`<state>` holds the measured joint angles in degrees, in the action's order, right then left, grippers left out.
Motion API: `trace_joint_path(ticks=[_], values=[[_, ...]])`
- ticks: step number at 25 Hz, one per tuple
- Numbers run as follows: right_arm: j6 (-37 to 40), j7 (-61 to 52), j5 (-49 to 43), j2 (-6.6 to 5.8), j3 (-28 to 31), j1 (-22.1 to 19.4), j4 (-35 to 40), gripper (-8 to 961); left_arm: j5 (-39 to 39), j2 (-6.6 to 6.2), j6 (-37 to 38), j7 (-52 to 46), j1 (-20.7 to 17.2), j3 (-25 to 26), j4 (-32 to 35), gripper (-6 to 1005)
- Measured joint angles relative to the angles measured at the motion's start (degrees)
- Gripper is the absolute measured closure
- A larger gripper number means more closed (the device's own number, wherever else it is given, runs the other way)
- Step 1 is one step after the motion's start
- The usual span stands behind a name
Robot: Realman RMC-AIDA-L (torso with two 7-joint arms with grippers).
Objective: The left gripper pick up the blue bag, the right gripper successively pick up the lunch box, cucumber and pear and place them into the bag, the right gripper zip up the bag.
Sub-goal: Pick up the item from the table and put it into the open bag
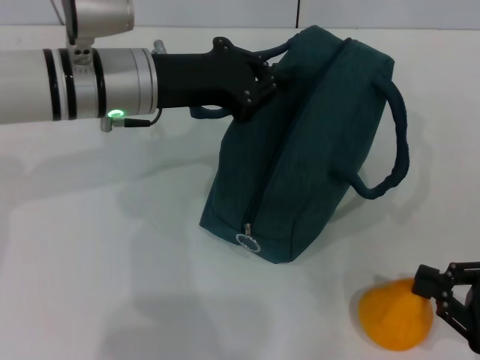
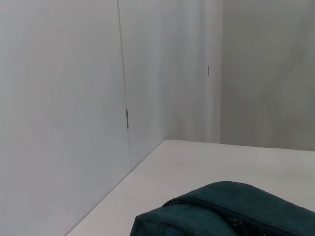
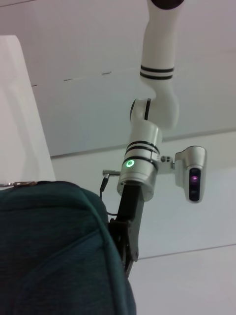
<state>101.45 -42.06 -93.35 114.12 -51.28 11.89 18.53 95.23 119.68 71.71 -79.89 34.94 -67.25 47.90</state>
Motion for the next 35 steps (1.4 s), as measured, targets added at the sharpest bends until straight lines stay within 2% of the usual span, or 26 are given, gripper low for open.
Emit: trace_joint_path(ticks=[4, 11, 25, 29, 35], values=[[-1.34, -2.14, 0.0, 0.09, 0.02, 0.18, 0.05, 864, -0.06, 0.03, 0.01, 0.0, 0.03, -0.06, 0.0, 953], [-1.5, -2.3, -0.01, 0.27, -0.19, 0.53, 0.52, 861, -0.06, 0.03, 0.0, 0.0, 0.11, -0.07, 0.0, 953], [-0.44, -1.96, 0.35, -0.27, 0.4, 1.56, 0.66, 924, -0.35, -0.03, 0.01, 0.0, 0.48, -0.07, 0.0, 952], [4.19, -1.78, 0.7, -0.49, 5.26, 1.15, 1.1, 924, -0.1, -0.06, 0.01, 0.45, 0.48, -0.07, 0.0, 952], [17.17, -0.67, 0.75, -0.62, 17.85, 0.92, 1.51, 924, -0.21, -0.06, 0.01, 0.94, 0.13, 0.04, 0.01, 952]])
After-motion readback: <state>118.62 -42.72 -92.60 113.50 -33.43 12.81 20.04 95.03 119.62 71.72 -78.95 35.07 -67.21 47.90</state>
